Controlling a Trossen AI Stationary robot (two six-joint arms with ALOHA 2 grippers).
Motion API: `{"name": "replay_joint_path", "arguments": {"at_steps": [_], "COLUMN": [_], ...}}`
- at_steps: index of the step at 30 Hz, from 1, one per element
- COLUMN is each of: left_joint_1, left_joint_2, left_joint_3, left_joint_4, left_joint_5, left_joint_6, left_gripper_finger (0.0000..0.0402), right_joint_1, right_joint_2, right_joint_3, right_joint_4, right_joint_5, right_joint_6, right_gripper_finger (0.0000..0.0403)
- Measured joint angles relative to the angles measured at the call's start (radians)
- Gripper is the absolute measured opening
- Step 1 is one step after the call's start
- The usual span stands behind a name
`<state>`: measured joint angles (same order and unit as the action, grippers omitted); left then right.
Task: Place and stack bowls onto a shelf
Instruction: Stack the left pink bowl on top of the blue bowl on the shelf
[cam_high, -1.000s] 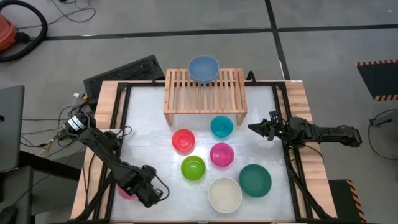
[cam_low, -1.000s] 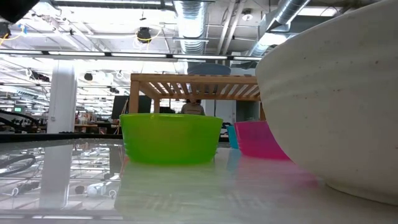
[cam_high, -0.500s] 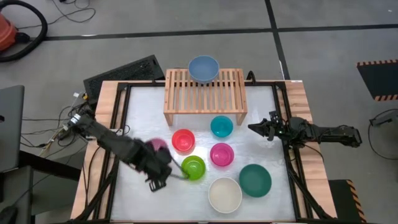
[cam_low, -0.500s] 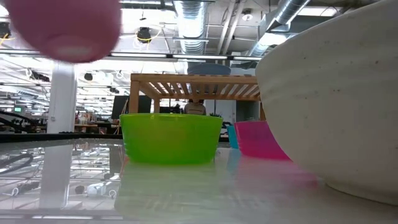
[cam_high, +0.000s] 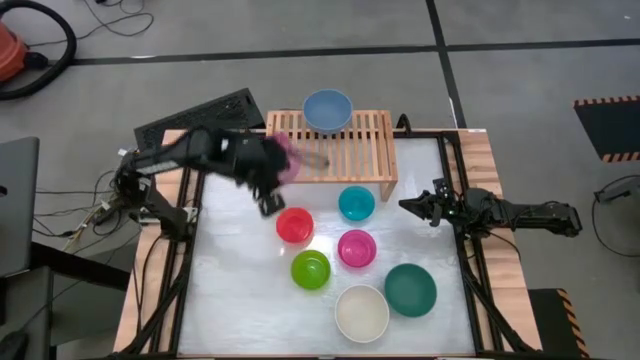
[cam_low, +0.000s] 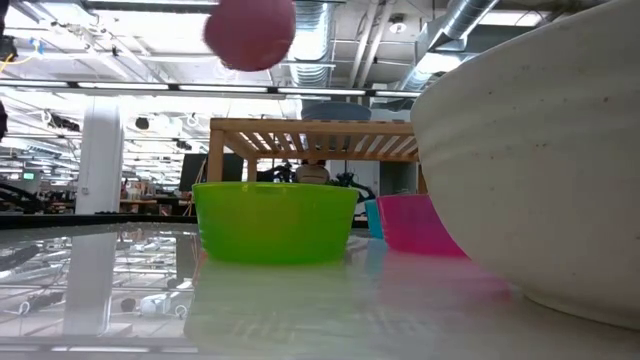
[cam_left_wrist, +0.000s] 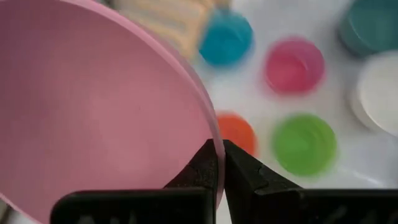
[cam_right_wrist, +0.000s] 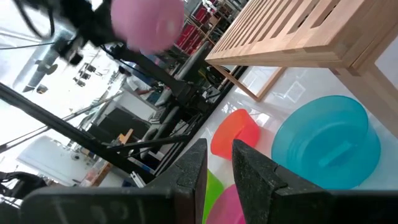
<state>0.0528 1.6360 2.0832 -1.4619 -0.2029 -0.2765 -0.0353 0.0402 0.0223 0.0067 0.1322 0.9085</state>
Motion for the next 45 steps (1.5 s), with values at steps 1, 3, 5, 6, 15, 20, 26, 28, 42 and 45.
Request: {"name": "replay_joint_path", "arguments": {"at_steps": [1, 3, 5, 6, 15, 20, 26, 28, 42, 45], "left_joint_1": [0.036, 0.106, 0.164, 0.190, 0.351, 0.421, 0.451, 0.450, 0.473, 0.474], "left_joint_2": [0.000, 0.000, 0.000, 0.001, 0.003, 0.020, 0.102, 0.125, 0.260, 0.267], "left_joint_3": [0.008, 0.017, 0.017, 0.017, 0.007, 0.008, 0.014, 0.014, 0.015, 0.015], "left_joint_4": [0.032, 0.115, 0.224, 0.279, 0.598, 0.607, 0.577, 0.575, 0.414, 0.396], "left_joint_5": [-0.013, -0.042, -0.073, -0.081, 0.025, 0.074, 0.078, 0.071, 0.099, 0.083], "left_joint_6": [0.049, 0.149, 0.264, 0.346, 0.960, 1.076, 1.229, 1.258, 1.271, 1.298], "left_gripper_finger": [0.0000, 0.0000, 0.0000, 0.0000, 0.0000, 0.0000, 0.0000, 0.0000, 0.0000, 0.0000], "right_joint_1": [0.000, 0.000, 0.000, 0.000, 0.000, 0.000, 0.000, 0.000, 0.000, 0.000], "right_joint_2": [0.000, 0.000, 0.000, 0.000, 0.000, 0.000, 0.000, 0.000, 0.000, 0.000], "right_joint_3": [0.000, 0.000, 0.000, 0.000, 0.000, 0.000, -0.001, -0.001, -0.001, -0.001], "right_joint_4": [0.000, 0.000, 0.000, 0.000, 0.000, 0.000, 0.001, 0.001, 0.000, 0.001], "right_joint_5": [0.000, 0.000, 0.000, 0.000, 0.000, 0.004, 0.044, 0.056, 0.108, 0.125], "right_joint_6": [0.000, 0.000, 0.000, 0.000, 0.015, 0.026, 0.026, 0.027, 0.035, 0.036], "right_gripper_finger": [0.0103, 0.0103, 0.0103, 0.0103, 0.0103, 0.0103, 0.0103, 0.0103, 0.0103, 0.0103]}}
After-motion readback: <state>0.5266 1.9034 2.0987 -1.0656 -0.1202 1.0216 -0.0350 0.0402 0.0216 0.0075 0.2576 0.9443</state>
